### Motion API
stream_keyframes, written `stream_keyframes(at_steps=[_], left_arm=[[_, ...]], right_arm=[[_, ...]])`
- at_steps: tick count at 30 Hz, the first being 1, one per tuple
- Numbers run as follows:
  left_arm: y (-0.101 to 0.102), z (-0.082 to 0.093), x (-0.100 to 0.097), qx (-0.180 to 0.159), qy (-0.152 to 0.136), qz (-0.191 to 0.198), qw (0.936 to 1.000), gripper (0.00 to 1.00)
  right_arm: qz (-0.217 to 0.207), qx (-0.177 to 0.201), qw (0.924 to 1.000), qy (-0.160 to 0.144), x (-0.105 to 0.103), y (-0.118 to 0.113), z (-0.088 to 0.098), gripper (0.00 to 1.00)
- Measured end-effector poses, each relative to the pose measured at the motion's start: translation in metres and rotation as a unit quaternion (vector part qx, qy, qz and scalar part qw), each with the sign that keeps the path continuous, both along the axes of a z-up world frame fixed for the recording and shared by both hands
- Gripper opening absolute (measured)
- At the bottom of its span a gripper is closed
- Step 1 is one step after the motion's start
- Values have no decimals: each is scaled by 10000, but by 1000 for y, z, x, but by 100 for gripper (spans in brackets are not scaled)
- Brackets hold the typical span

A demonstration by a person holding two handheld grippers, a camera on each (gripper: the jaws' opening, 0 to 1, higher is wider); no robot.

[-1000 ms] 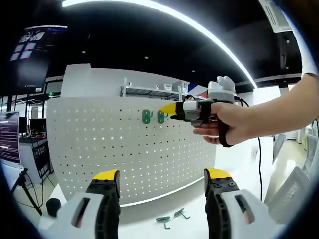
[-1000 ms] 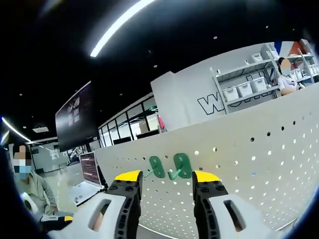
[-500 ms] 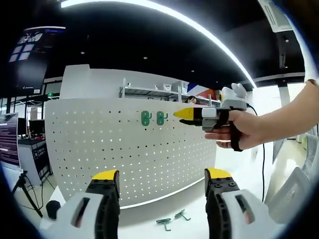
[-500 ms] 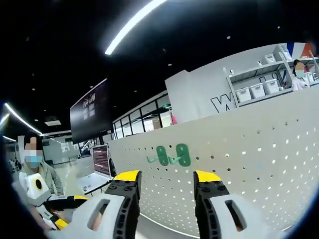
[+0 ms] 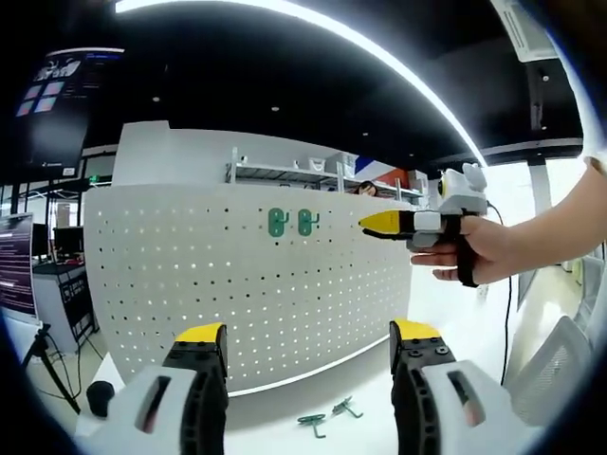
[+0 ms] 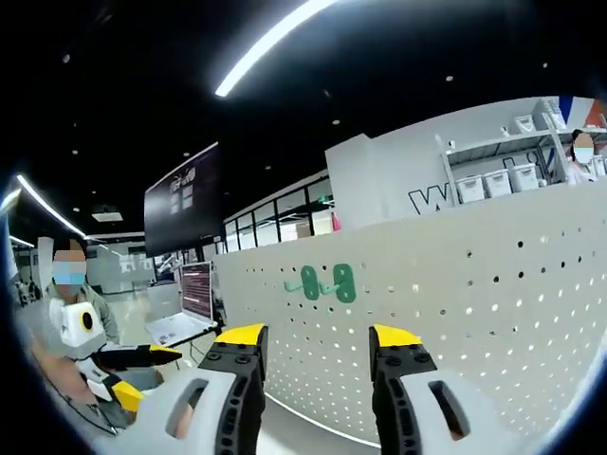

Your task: Insert the hook assembly into the mounting plate slot until the hook locks in place.

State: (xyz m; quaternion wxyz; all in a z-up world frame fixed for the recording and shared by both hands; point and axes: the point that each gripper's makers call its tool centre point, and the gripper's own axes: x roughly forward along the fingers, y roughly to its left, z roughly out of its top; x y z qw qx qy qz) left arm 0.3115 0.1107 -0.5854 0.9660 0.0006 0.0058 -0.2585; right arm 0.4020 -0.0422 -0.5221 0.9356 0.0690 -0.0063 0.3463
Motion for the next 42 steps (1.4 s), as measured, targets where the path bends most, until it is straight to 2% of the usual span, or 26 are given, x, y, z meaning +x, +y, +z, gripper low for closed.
stream_keyframes(at_steps=[17,29,42], left_arm=[[-2,-7,-3,14,81,-163,9998,72],[-3,-15,-8,1,146,-336,9993,74],[-2,-14,-11,77,91,-575,9983,78]], right_arm=[[76,-346,9993,-73,-43,-32,-28,45],[145,-453,9988,-63,-68,-38,-46,48],[71,-421,9991,79,-90,-48,-65,52]])
